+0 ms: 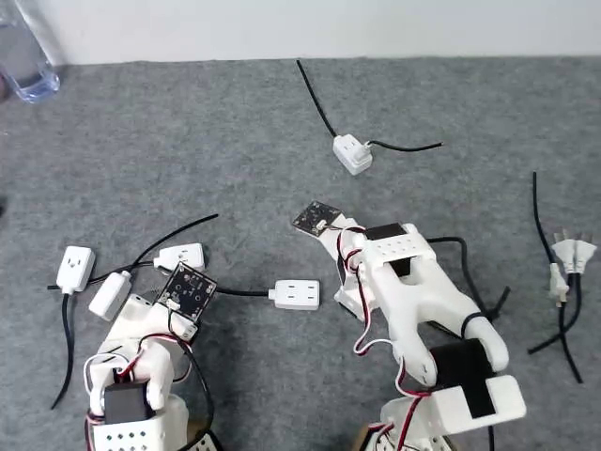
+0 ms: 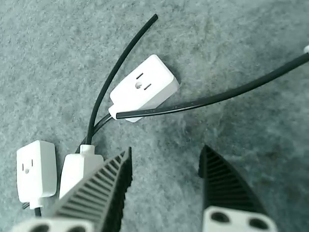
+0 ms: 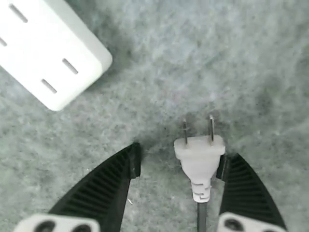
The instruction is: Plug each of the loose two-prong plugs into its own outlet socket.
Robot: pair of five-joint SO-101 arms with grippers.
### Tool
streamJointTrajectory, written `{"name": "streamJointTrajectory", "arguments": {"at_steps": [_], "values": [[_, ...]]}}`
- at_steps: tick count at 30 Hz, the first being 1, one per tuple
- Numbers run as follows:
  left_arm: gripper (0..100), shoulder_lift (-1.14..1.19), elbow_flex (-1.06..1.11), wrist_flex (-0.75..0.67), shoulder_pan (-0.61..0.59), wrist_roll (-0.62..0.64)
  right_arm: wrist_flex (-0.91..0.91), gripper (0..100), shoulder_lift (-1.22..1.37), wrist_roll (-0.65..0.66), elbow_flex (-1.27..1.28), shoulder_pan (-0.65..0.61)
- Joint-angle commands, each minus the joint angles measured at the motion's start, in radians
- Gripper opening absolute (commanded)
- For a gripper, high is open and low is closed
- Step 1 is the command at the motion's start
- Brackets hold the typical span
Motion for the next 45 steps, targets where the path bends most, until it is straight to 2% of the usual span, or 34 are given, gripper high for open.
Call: {"name": "streamJointTrajectory", "arguments": {"at_steps": [1, 9, 25, 41, 45], "values": [[21, -0.009, -0.004, -0.009, 0.000, -0.006, 0.010, 24.7, 0.005, -0.011, -0.031, 0.010], [21, -0.009, -0.004, -0.009, 0.000, -0.006, 0.010, 18.3, -0.002, -0.029, -0.049, -0.044], [21, -0.009, -0.004, -0.005, -0.002, -0.006, -0.068, 19.3, 0.007, -0.020, -0.048, 0.004], [21, -0.009, -0.004, -0.006, -0.002, -0.006, -0.050, 18.9, 0.001, 0.049, -0.026, 0.047], [21, -0.009, -0.004, -0.005, -0.002, -0.006, -0.053, 12.3, 0.001, 0.051, -0.026, 0.058]]}}
